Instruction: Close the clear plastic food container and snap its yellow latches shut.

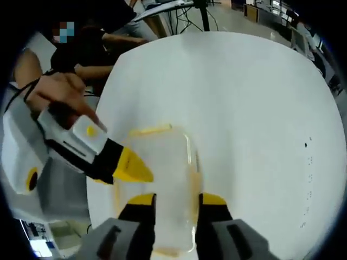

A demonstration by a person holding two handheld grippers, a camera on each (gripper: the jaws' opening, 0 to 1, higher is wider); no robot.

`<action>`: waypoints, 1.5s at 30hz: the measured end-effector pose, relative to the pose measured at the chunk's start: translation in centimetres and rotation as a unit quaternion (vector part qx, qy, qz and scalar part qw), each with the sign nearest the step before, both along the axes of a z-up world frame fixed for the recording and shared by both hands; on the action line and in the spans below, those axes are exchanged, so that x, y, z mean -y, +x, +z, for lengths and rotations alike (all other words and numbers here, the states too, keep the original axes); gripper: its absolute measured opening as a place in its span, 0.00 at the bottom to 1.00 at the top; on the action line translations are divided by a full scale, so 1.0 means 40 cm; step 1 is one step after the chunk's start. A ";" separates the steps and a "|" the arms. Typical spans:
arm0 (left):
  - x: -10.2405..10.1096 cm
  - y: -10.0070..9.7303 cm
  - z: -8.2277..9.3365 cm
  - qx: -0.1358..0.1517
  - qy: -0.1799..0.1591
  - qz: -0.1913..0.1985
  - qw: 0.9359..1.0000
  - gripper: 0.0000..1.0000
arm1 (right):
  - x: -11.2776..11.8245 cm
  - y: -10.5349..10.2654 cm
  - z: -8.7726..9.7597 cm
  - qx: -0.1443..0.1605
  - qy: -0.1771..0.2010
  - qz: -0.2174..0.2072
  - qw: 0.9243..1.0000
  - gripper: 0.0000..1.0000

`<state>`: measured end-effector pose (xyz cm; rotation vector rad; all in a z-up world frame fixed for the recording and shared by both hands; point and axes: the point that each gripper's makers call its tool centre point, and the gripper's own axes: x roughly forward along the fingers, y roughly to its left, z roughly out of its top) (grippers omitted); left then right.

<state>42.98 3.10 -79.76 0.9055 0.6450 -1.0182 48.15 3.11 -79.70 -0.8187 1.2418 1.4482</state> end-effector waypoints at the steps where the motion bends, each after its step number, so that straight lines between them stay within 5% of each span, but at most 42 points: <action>1: 0.002 0.001 -0.001 0.001 0.003 -0.001 1.000 0.34 | -0.002 -0.004 0.001 0.005 -0.002 0.003 1.000 0.26; 14: 0.006 0.000 0.006 0.004 0.002 0.000 1.000 0.37 | -0.020 0.003 0.000 0.006 0.037 -0.028 0.999 0.33; 29: 0.008 -0.006 0.009 0.000 0.007 -0.029 1.000 0.43 | -0.003 0.013 0.016 0.053 0.040 -0.038 0.997 0.34; 45: -0.001 -0.011 0.022 -0.044 0.003 -0.020 0.999 0.56 | 0.032 0.014 0.054 0.080 0.048 -0.039 0.995 0.42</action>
